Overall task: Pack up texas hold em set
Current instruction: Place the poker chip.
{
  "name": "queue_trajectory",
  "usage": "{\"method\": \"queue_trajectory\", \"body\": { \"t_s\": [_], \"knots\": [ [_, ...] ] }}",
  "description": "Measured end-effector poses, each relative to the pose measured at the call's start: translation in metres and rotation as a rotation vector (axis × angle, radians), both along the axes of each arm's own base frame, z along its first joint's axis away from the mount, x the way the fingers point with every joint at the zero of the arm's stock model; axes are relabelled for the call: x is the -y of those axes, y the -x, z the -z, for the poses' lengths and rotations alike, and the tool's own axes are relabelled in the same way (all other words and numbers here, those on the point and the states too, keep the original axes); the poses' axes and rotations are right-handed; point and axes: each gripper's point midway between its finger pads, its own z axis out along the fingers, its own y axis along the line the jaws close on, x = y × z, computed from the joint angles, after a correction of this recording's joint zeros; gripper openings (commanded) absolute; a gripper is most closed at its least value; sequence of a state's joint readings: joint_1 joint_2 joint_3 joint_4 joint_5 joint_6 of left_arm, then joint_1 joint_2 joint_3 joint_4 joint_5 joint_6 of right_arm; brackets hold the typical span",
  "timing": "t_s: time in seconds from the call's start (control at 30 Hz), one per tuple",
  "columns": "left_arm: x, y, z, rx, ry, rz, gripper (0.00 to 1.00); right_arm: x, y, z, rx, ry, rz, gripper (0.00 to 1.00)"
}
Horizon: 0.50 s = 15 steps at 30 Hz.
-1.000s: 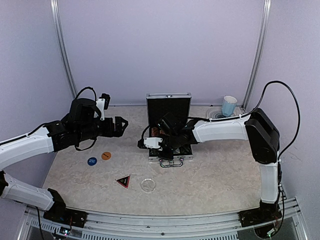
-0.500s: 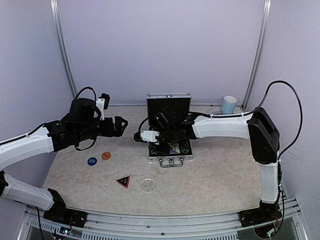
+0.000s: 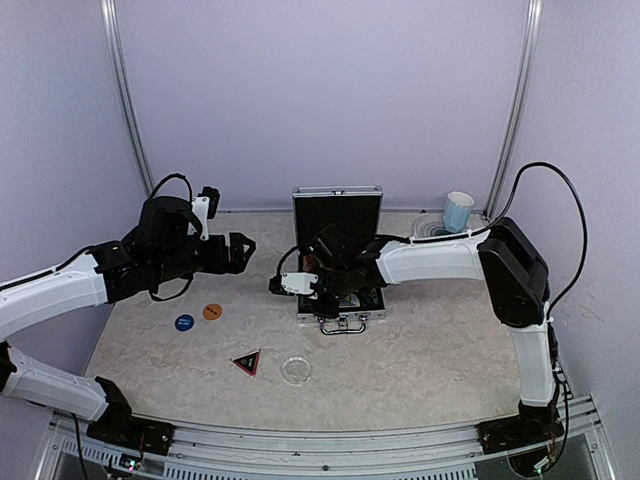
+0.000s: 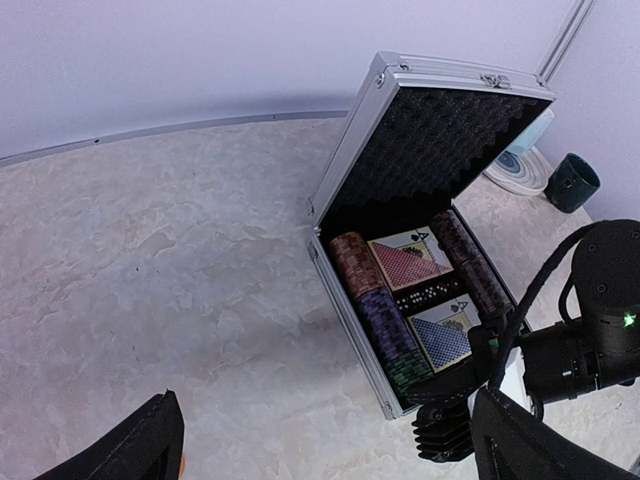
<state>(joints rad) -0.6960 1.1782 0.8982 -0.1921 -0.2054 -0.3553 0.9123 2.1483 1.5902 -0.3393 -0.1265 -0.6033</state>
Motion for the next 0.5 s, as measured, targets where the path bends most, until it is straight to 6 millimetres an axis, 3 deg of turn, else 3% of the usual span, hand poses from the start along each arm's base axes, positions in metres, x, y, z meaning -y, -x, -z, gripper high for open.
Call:
{"method": "queue_trajectory", "body": {
  "t_s": [0.33,0.5],
  "knots": [
    [-0.002,-0.002,0.002,-0.008,0.001,-0.010,0.99,0.002,-0.003,-0.008,0.005,-0.010,0.017,0.00],
    [-0.003,-0.003,0.003,-0.011,0.004,-0.020,0.99,0.004,-0.012,-0.039,0.058,-0.056,0.058,0.01]
  ]
}}
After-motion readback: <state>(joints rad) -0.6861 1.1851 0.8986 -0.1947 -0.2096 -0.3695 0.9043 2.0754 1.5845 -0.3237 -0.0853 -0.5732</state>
